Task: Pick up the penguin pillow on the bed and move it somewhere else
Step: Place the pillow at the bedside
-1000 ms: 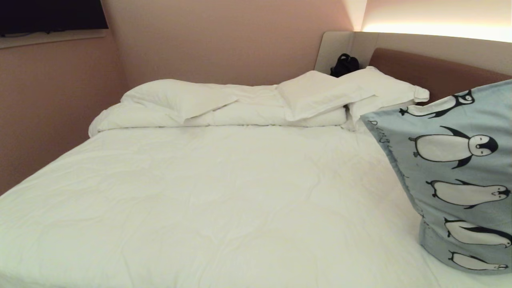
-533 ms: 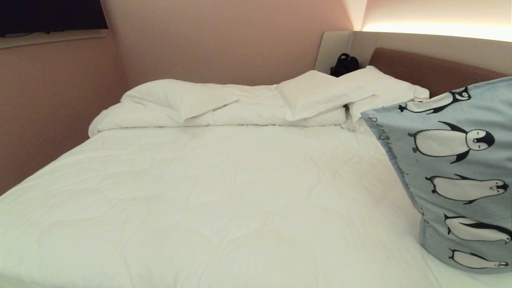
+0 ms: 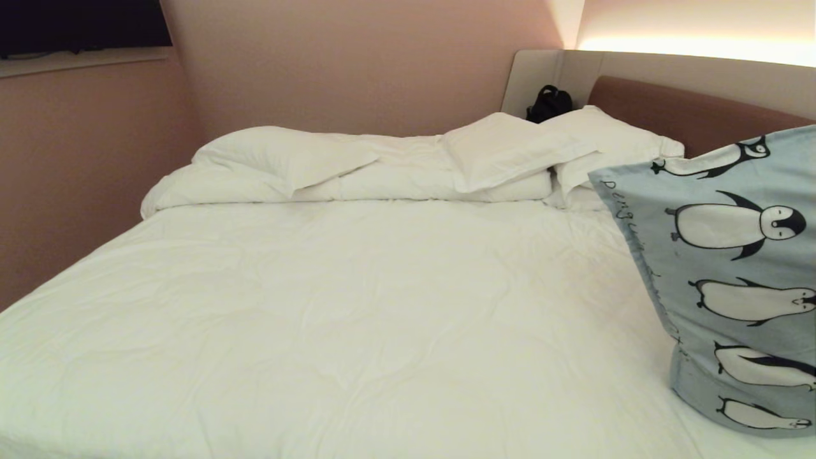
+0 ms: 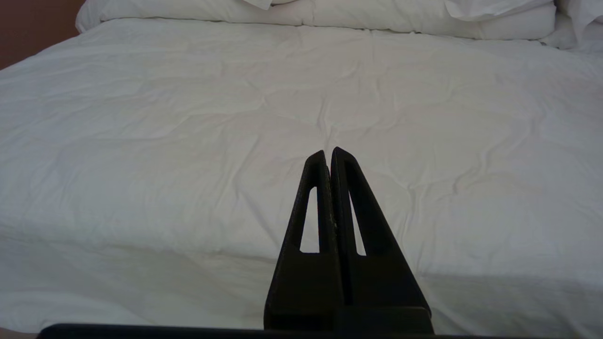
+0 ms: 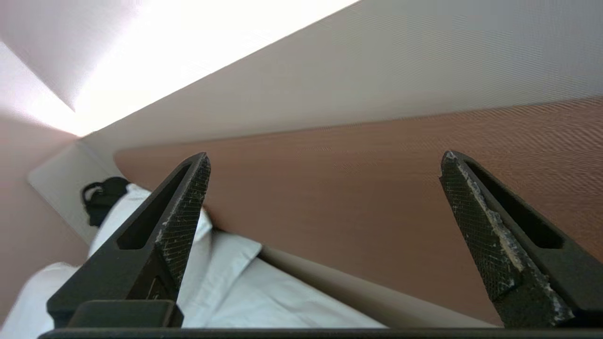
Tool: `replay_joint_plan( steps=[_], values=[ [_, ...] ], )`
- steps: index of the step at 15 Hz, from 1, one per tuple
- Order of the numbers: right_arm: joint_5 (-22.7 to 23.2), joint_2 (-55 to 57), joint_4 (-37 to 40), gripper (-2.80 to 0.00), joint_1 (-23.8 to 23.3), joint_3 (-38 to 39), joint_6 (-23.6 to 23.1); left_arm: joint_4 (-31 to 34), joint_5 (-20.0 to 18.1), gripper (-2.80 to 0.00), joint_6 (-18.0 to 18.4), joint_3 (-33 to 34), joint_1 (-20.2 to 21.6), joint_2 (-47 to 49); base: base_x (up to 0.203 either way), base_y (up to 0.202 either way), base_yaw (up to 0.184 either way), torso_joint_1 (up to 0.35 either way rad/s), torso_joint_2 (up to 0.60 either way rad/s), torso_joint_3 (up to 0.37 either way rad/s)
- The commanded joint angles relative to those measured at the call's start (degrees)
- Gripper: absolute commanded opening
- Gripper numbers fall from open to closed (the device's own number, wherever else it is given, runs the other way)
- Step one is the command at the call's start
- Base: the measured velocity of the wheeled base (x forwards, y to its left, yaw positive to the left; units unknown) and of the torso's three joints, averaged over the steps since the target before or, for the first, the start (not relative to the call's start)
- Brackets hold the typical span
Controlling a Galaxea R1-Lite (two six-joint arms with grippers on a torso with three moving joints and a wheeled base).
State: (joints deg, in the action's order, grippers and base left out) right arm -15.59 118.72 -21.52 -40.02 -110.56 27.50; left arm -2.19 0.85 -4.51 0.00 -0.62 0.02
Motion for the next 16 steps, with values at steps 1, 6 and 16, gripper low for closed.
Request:
replay_joint_plan(
  steps=[1, 6, 16],
  values=[
    [-2.0, -2.1, -0.2, 0.00, 0.0, 0.0, 0.3, 0.0, 0.0, -2.80, 0.0, 0.0, 0.0, 0.0, 0.000, 0.000, 0.000, 0.000, 0.00, 0.000],
    [-5.9, -4.5, -3.8, 0.00, 0.6, -0.1, 0.2, -0.1, 0.0, -2.80, 0.0, 0.0, 0.0, 0.0, 0.000, 0.000, 0.000, 0.000, 0.00, 0.000],
    [-5.8, -9.1, -2.6, 0.00, 0.5, 0.7, 1.2, 0.0, 0.0, -2.80, -0.1, 0.0, 0.0, 0.0, 0.000, 0.000, 0.000, 0.000, 0.00, 0.000]
  ],
)
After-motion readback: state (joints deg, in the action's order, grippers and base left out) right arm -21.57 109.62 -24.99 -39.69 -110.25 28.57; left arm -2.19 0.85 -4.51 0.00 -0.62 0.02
